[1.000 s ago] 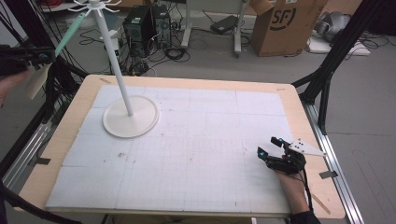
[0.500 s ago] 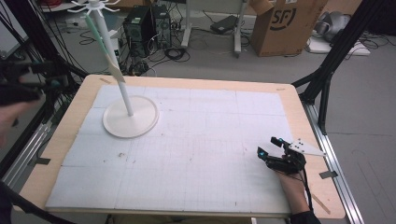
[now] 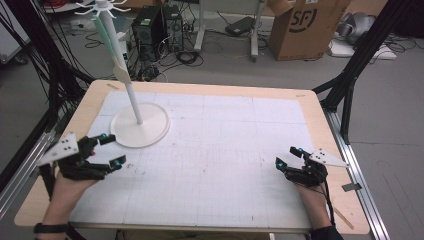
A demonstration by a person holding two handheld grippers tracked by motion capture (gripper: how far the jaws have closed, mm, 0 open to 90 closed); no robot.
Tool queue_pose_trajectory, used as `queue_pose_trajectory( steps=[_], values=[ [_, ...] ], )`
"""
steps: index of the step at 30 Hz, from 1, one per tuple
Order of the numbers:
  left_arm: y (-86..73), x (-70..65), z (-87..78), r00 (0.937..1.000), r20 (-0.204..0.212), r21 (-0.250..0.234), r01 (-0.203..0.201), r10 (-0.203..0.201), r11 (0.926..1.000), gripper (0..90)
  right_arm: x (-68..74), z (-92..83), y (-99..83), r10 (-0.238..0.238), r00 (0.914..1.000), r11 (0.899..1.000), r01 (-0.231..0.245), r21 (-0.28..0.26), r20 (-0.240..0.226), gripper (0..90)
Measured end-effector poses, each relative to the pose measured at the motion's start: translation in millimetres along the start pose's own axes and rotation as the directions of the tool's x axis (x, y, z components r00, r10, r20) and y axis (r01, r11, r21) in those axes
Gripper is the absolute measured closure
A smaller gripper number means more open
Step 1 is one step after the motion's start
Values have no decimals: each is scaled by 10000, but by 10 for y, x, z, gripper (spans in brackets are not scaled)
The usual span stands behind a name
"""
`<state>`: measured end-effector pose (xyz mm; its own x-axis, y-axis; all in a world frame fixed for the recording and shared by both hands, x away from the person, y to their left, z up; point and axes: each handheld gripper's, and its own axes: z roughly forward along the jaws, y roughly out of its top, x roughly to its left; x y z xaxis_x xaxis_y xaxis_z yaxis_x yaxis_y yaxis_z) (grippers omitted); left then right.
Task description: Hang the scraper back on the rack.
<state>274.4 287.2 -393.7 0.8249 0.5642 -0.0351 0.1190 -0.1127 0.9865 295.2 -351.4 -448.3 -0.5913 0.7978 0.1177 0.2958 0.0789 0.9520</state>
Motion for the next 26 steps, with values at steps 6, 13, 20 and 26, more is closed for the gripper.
queue_pose_trajectory(
  steps=[6,13,20,26],
  values=[
    [-384,-31,124,10000,-54,685,62,-58,9976,195,11,1,0,-8,10000,10000,8,11,55,199],
    [-544,-59,161,9988,-418,662,281,-254,9974,195,8,2,0,16,10000,10000,-16,10,50,199],
    [-549,-72,156,9990,-381,539,272,-252,9982,196,8,2,0,-18,10000,10000,18,6,28,199],
    [-553,-51,156,9979,-426,556,501,-477,9972,190,3,0,-1,2,10000,10000,-2,7,17,199]
  ],
)
